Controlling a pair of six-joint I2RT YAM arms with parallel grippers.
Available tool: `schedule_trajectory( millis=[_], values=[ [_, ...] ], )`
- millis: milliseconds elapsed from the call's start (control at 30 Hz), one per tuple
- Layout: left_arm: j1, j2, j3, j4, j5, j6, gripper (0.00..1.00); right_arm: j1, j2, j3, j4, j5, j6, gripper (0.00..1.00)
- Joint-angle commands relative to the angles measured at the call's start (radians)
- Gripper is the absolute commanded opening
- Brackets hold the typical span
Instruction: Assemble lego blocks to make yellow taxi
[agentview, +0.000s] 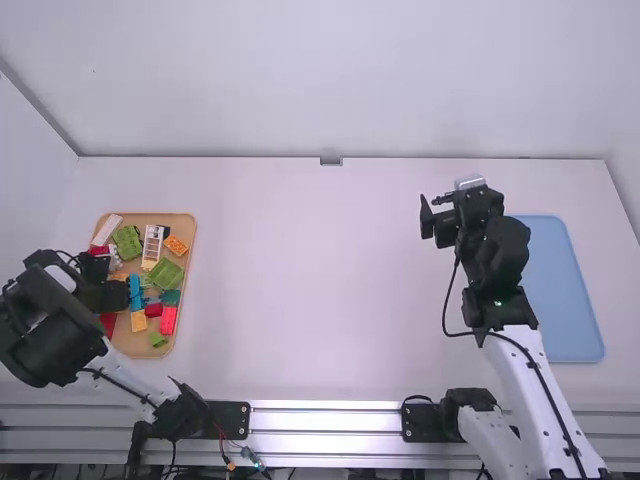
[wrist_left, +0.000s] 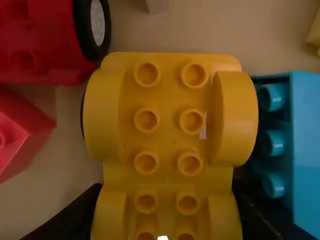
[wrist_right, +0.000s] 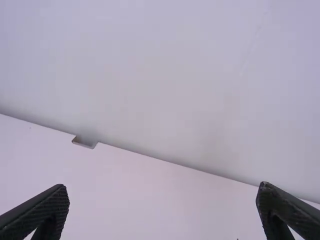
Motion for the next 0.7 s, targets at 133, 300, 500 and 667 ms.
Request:
schedule_trajectory(
  millis=[133, 300, 500, 667],
  values=[
    [-0.003, -0.042, -0.011, 0.025, -0.021, -0.231, 0.31, 0.005, 0.006, 0.039, -0.002, -0.001, 0.0, 0.99],
    [-0.034, -0.174, -0.011, -0.016, -0.014, -0.283, 0.28, 0.005, 0.006, 0.039, -0.012, -0.002, 0.0, 0.99],
    [-0.186, -0.389, -0.011, -0.132, 0.034, -0.238, 0.28, 0.005, 0.006, 0.039, -0.045, -0.002, -0.001, 0.99],
    [-0.431, -0.476, -0.011, -0.256, 0.109, -0.068, 0.34, 0.005, 0.006, 0.039, -0.05, -0.002, 0.016, 0.99]
  ],
)
